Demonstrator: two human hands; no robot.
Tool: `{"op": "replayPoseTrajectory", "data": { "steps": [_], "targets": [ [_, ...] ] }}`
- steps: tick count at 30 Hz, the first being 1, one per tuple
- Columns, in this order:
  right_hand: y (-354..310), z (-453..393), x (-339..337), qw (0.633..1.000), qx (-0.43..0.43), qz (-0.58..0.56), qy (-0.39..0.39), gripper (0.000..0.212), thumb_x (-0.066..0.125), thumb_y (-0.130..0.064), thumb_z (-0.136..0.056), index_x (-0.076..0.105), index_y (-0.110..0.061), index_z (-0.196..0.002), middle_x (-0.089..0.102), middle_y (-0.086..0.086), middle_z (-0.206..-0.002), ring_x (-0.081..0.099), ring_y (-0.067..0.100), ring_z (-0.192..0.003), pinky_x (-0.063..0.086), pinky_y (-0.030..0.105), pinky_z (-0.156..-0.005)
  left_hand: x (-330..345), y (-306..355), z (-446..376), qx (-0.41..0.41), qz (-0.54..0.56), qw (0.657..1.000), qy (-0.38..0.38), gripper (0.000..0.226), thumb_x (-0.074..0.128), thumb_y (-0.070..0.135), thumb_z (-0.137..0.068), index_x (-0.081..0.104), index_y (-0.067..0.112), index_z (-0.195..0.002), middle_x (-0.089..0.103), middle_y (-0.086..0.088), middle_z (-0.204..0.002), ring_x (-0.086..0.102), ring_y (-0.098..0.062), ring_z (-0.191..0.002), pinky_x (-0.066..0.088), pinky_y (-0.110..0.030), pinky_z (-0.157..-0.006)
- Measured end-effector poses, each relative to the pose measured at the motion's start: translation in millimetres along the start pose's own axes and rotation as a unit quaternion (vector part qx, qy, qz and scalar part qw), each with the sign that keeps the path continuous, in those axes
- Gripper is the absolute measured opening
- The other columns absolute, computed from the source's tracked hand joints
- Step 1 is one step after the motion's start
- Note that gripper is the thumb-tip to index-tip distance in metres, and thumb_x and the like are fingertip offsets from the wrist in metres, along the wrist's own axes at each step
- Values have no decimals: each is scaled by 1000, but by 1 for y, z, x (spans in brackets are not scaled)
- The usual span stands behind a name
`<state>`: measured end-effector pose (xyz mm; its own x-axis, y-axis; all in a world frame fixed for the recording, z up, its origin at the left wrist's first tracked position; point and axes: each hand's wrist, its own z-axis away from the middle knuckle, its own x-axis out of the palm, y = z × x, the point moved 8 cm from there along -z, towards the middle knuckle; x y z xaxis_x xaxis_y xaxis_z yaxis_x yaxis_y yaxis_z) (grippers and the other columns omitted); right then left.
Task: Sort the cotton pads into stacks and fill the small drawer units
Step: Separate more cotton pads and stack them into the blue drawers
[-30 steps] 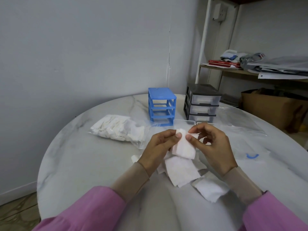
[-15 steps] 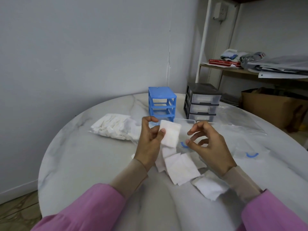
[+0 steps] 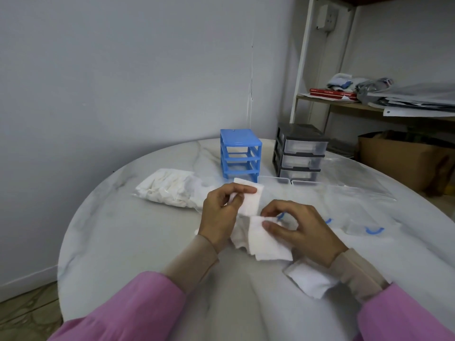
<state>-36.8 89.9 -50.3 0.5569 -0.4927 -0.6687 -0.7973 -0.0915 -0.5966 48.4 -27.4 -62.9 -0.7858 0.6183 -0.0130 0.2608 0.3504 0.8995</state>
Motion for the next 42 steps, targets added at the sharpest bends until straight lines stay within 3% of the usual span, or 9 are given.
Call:
{"op": "replayPoseTrajectory", "data": {
  "steps": [9,13,17,20,23,27,33,39,42],
  "targets": [
    [-2,1,-16,997,4,-13,72,3,60,-23,-85,59,-20,-83,64,-9,-86,56,2,-86,38,7,-74,8,-1,2,-16,14,999,-36,33,51,-8,-87,72,18,-85,69,-2,-97,62,-11,-95,48,-20,-85],
    [0,2,-21,993,10,-55,101,8,54,-25,-78,57,-18,-80,62,-8,-77,57,2,-78,41,12,-70,16,-1,4,-31,45,996,-74,25,49,-3,-90,71,9,-90,69,-2,-98,61,-10,-96,45,-15,-83],
    [10,1,-22,986,38,-108,120,11,54,-29,-79,56,-20,-84,60,-4,-77,53,6,-68,40,19,-59,22,1,7,-14,31,994,-103,40,47,-11,-87,67,23,-89,68,8,-97,61,-5,-95,45,-12,-81],
    [13,0,-21,985,43,-119,122,11,59,-31,-83,58,-19,-82,62,-8,-76,54,5,-68,42,18,-60,27,2,9,-3,14,993,-121,37,49,-13,-86,63,20,-95,65,4,-100,60,-9,-99,46,-13,-80],
    [17,1,-21,982,56,-127,128,13,65,-27,-86,61,-16,-79,62,-1,-73,54,8,-68,42,22,-60,30,4,10,-4,26,991,-133,31,46,-10,-89,63,14,-98,65,3,-98,61,-3,-94,46,-14,-81],
    [24,1,-20,970,80,-184,140,16,66,-26,-85,61,-15,-75,60,5,-70,53,14,-67,42,31,-61,28,2,10,-33,44,991,-118,33,42,-5,-92,65,19,-90,66,9,-93,60,2,-88,47,-14,-84],
    [25,2,-20,970,98,-155,161,21,67,-24,-84,60,-8,-72,61,14,-69,54,13,-63,42,21,-55,31,5,14,-57,98,984,-135,21,47,12,-94,67,10,-87,68,3,-84,62,-7,-85,48,-15,-74],
    [27,3,-20,969,109,-133,180,28,68,-26,-82,55,-7,-67,59,16,-67,54,16,-60,41,24,-52,36,6,15,-24,77,984,-156,14,58,-1,-86,65,4,-97,68,-1,-88,65,-5,-83,49,-16,-72],
    [25,3,-18,970,107,-144,164,30,71,-32,-77,55,-9,-66,59,9,-62,54,12,-59,42,23,-52,34,3,13,-16,59,987,-147,11,56,1,-88,65,4,-95,67,0,-86,63,-4,-82,47,-15,-71]
  ]
}}
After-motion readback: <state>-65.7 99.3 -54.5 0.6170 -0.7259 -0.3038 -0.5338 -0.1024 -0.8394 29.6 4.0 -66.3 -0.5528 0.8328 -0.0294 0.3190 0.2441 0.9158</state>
